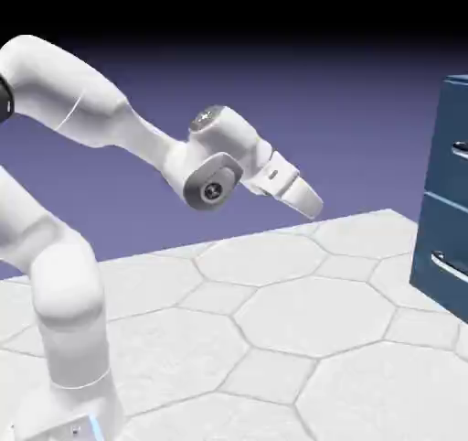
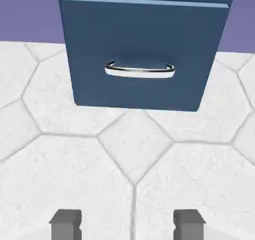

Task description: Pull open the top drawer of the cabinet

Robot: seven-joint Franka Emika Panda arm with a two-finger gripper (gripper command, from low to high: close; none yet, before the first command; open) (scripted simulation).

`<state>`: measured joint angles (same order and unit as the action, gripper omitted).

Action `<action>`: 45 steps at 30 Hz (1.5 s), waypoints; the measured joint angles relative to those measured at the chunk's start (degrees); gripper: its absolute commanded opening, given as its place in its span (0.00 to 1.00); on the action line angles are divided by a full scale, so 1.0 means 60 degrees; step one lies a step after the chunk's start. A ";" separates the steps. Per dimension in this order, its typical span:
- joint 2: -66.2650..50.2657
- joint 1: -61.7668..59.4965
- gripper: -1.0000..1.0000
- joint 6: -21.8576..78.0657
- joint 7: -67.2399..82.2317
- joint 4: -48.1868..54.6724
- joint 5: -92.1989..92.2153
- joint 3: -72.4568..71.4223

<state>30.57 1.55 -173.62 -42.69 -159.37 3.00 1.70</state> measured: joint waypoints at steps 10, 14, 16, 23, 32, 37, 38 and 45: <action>-0.2883 0.1197 0.50 0.0531 -0.0315 0.2257 0.4153 0.2348; -0.4036 0.1673 0.50 0.0744 -0.0441 0.3160 0.5814 0.3287; -0.4613 0.1890 0.50 0.0850 -0.0504 0.3611 0.6645 0.3756; -0.6630 0.2752 0.50 0.1222 -0.0725 0.5191 0.9552 0.5400; -0.9225 0.3830 0.50 0.1701 -0.1009 0.7222 1.3289 0.7513; -1.0666 0.4428 0.50 0.1966 -0.1166 0.8351 1.5366 0.8687; -1.0954 0.4548 0.50 0.2019 -0.1198 0.8576 1.5781 0.8922; -1.2972 0.5385 0.50 0.2391 -0.1419 1.0156 1.8688 1.0565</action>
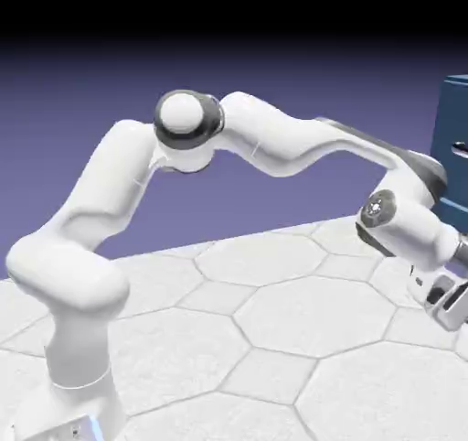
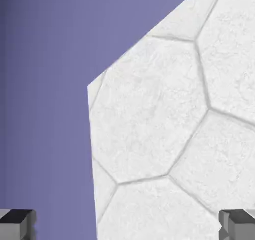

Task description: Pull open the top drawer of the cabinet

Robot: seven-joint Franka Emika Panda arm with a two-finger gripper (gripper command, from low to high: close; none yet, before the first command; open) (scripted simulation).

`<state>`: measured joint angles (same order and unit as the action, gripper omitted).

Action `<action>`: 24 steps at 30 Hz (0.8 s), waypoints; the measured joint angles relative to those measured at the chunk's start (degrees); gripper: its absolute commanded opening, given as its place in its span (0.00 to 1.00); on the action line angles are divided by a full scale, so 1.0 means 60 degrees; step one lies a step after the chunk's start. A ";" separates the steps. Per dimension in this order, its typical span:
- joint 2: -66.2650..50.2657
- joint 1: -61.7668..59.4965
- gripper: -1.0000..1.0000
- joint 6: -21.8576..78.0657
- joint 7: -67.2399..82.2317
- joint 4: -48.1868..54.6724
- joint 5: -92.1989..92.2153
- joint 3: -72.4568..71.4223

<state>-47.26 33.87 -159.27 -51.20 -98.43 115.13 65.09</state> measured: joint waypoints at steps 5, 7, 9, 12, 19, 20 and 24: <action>-0.1441 0.0598 0.50 0.0266 -0.0158 0.1128 0.2076 0.1174; -0.2018 0.0838 0.50 0.0372 -0.0221 0.1580 0.2907 0.1643; -0.2594 0.1077 0.50 0.0478 -0.0284 0.2031 0.3738 0.2113; -0.3459 0.1436 0.50 0.0638 -0.0378 0.2708 0.4984 0.2817; -0.5390 0.2238 0.50 0.0994 -0.0589 0.4220 0.7765 0.4390; -0.5390 0.2238 0.50 0.0994 -0.0590 0.4220 0.7766 0.4390; -0.5621 0.1407 0.50 0.0476 -0.1252 0.5604 0.7476 0.4474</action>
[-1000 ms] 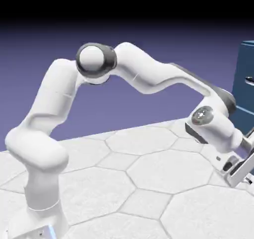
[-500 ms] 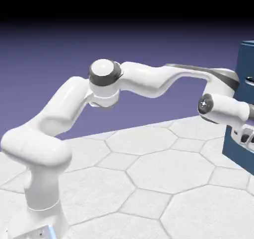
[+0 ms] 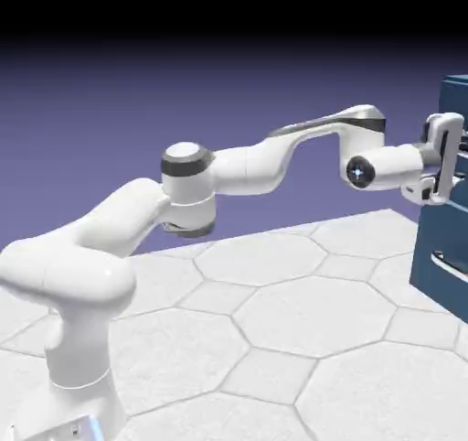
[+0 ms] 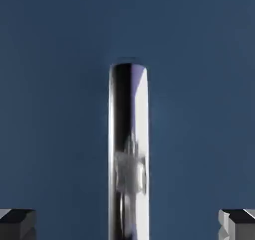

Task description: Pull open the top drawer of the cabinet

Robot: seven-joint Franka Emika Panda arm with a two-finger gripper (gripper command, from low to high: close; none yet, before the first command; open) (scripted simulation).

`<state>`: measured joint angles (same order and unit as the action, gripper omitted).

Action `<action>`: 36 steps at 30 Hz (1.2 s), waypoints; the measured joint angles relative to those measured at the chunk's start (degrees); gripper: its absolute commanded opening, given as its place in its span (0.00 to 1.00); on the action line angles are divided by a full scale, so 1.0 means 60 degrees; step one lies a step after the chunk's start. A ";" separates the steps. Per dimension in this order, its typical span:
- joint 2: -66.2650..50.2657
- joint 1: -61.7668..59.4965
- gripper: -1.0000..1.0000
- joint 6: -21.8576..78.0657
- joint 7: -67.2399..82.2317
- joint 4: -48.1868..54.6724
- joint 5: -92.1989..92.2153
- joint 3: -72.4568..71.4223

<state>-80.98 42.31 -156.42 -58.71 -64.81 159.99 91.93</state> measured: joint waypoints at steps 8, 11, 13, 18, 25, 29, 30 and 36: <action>-0.0460 -0.1663 0.50 -0.1035 -0.1325 0.2768 -0.0581 0.0167; -0.0488 -0.1762 0.00 -0.1097 -0.1404 0.2934 -0.0616 0.0177; -0.0461 -0.1359 0.00 -0.0819 -0.1132 0.2244 -0.0391 0.0221; -0.0414 -0.0348 0.00 -0.0117 -0.0551 0.0514 0.0066 0.0339; -0.0356 0.1084 0.00 0.0866 0.0037 -0.1908 0.0441 0.0515; -0.0322 0.1921 0.00 0.1410 0.0304 -0.3292 0.0565 0.0629; -0.0314 0.2132 0.00 0.1544 0.0365 -0.3638 0.0588 0.0660; -0.0272 0.3430 0.00 0.2325 0.0694 -0.5714 0.0663 0.0874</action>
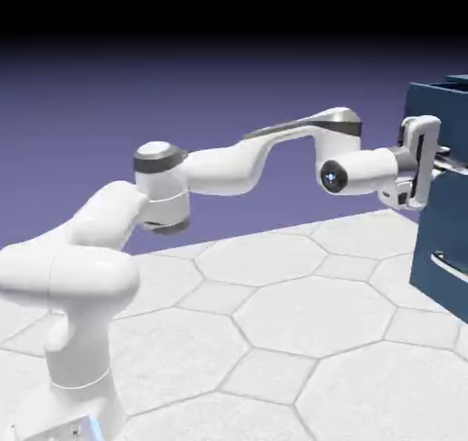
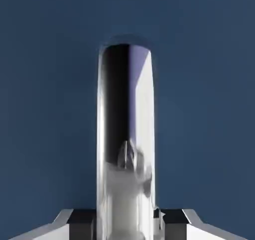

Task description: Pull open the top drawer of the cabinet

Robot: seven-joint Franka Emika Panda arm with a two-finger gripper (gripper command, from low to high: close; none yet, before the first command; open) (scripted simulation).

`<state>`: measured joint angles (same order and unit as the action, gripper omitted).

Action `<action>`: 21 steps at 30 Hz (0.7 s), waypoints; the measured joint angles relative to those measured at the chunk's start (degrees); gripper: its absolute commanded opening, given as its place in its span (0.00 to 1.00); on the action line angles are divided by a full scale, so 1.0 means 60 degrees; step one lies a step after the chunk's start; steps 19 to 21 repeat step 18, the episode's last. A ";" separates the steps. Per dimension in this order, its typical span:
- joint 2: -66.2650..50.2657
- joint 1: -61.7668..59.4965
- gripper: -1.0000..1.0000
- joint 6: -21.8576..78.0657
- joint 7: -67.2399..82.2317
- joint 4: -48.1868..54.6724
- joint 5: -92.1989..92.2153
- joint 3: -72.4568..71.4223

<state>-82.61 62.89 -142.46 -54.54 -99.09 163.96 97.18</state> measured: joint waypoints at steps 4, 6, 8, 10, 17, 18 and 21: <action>0.0018 0.0898 0.00 0.0492 0.0185 -0.1384 -0.0002 0.0176; 0.0022 0.1359 0.00 0.0727 0.0268 -0.2076 -0.0019 0.0276; 0.0021 0.1829 0.00 0.0953 0.0344 -0.2768 -0.0048 0.0386; 0.0014 0.2310 0.00 0.1169 0.0413 -0.3460 -0.0083 0.0506; -0.0057 0.3744 1.00 0.1714 0.0547 -0.5421 -0.0310 0.0910; -0.0057 0.3744 1.00 0.1714 0.0547 -0.5421 -0.0310 0.0910; -0.0057 0.3744 1.00 0.1714 0.0547 -0.5421 -0.0310 0.0910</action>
